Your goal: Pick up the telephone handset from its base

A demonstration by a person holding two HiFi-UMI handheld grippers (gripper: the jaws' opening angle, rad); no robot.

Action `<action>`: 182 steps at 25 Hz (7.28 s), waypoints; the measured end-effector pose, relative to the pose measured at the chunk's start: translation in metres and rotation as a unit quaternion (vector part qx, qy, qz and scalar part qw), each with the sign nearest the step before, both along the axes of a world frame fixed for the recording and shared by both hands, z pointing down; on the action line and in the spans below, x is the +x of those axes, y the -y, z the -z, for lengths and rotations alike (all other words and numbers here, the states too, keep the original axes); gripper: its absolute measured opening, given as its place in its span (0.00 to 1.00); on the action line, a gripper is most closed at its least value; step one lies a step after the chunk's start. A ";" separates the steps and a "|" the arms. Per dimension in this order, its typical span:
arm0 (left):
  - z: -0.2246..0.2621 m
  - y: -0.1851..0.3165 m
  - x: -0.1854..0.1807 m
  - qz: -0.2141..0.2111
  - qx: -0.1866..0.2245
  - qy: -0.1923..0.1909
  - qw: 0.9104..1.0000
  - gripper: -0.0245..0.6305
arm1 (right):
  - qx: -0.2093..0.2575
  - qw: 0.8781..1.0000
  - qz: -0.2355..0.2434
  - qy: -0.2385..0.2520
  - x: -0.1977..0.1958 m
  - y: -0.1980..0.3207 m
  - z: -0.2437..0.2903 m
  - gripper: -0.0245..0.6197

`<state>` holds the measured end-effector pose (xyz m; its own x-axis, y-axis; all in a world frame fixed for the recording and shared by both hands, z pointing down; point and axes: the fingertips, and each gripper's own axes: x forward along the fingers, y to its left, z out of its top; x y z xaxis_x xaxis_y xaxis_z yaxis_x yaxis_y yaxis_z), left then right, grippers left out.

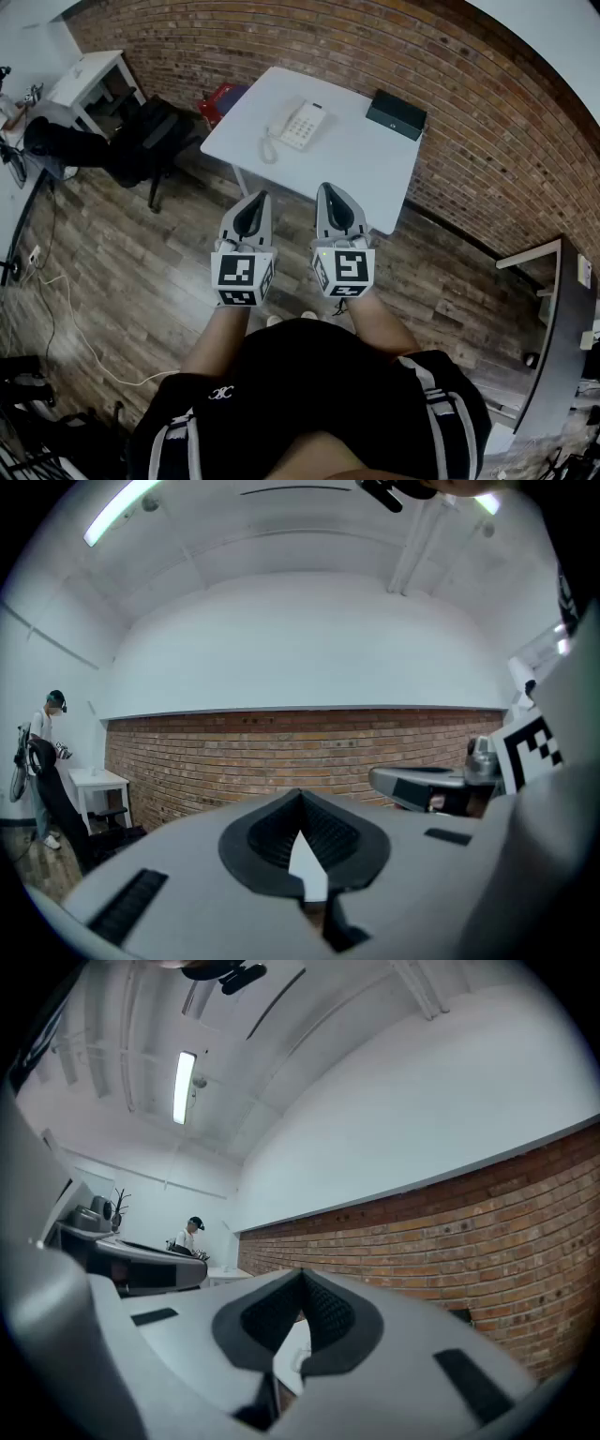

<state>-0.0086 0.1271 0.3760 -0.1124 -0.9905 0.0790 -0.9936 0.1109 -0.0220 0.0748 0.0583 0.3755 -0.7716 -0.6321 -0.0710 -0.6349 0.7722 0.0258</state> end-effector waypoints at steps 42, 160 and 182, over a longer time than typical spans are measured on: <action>-0.031 0.053 -0.084 -0.047 -0.003 -0.015 0.999 0.03 | -0.006 0.999 -0.015 0.034 -0.074 0.048 -0.018 0.04; -0.268 0.460 -0.228 -0.123 -0.350 -0.031 0.928 0.36 | -0.130 0.968 -0.206 -0.061 -0.106 0.360 -0.110 0.04; -0.079 0.392 -0.229 -0.107 -0.085 -0.046 0.990 0.36 | -0.065 0.986 -0.154 -0.002 -0.143 0.354 -0.065 0.04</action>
<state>-0.2377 -0.2654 0.4547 0.1141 -0.9623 0.2470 -0.9926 -0.0999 0.0693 -0.0685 -0.2954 0.4403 -0.5425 -0.8396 0.0280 -0.8394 0.5404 -0.0584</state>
